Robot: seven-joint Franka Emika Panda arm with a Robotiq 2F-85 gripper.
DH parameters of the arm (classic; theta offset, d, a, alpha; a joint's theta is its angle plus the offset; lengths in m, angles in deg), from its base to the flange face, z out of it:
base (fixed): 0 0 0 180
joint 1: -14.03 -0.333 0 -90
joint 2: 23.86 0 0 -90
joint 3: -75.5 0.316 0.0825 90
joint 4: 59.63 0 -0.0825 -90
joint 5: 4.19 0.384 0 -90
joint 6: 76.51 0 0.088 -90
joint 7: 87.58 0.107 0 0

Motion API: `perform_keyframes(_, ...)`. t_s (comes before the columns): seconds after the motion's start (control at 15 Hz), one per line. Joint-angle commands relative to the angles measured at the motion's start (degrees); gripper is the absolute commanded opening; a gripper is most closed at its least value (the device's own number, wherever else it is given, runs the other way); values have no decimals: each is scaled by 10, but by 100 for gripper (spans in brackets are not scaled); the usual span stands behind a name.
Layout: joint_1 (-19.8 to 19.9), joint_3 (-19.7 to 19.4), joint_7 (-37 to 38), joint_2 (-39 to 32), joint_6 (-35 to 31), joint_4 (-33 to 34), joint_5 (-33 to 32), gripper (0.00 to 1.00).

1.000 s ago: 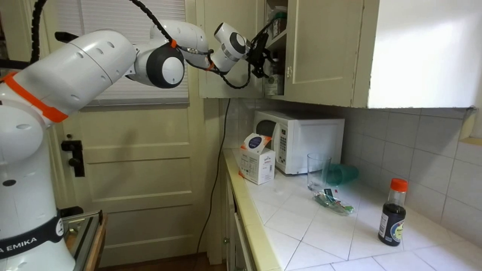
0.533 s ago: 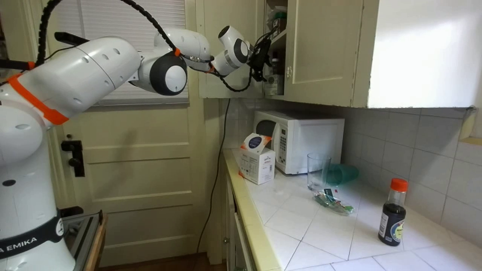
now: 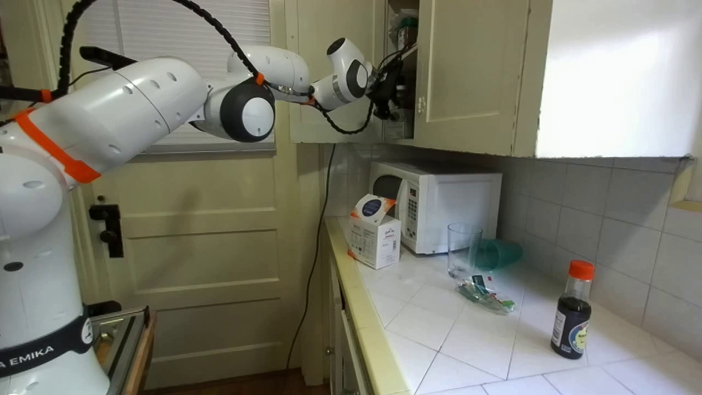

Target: Remove the box from the top cabinet

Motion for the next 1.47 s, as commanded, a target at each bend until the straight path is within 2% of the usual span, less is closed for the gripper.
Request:
perform_keyframes(0.0, -8, -4, -52, -26, 19, 45, 46, 32)
perform_keyframes(0.2, -8, -3, -70, -31, 32, 53, 68, 8)
perform_keyframes(0.27, -8, -3, -74, -32, 38, 57, 74, 2)
perform_keyframes(0.33, -9, -5, -77, -34, 45, 62, 78, 0)
perform_keyframes(0.6, -17, -21, -69, -29, 89, 72, 79, 0)
perform_keyframes(0.87, -44, -111, -23, -40, 78, 111, 21, 0)
perform_keyframes(1.0, -54, -158, 4, -6, 58, 60, -10, 0)
perform_keyframes(1.13, -62, -178, 2, -4, 67, 58, -28, 0)
perform_keyframes(1.2, -66, -185, -1, -3, 73, 56, -35, 26)
perform_keyframes(1.27, -68, -186, -8, -1, 76, 54, -36, 27)
perform_keyframes(1.33, -59, -173, -7, -3, 61, 54, -22, 32)
perform_keyframes(1.4, -60, -174, -7, -3, 61, 54, -23, 15)
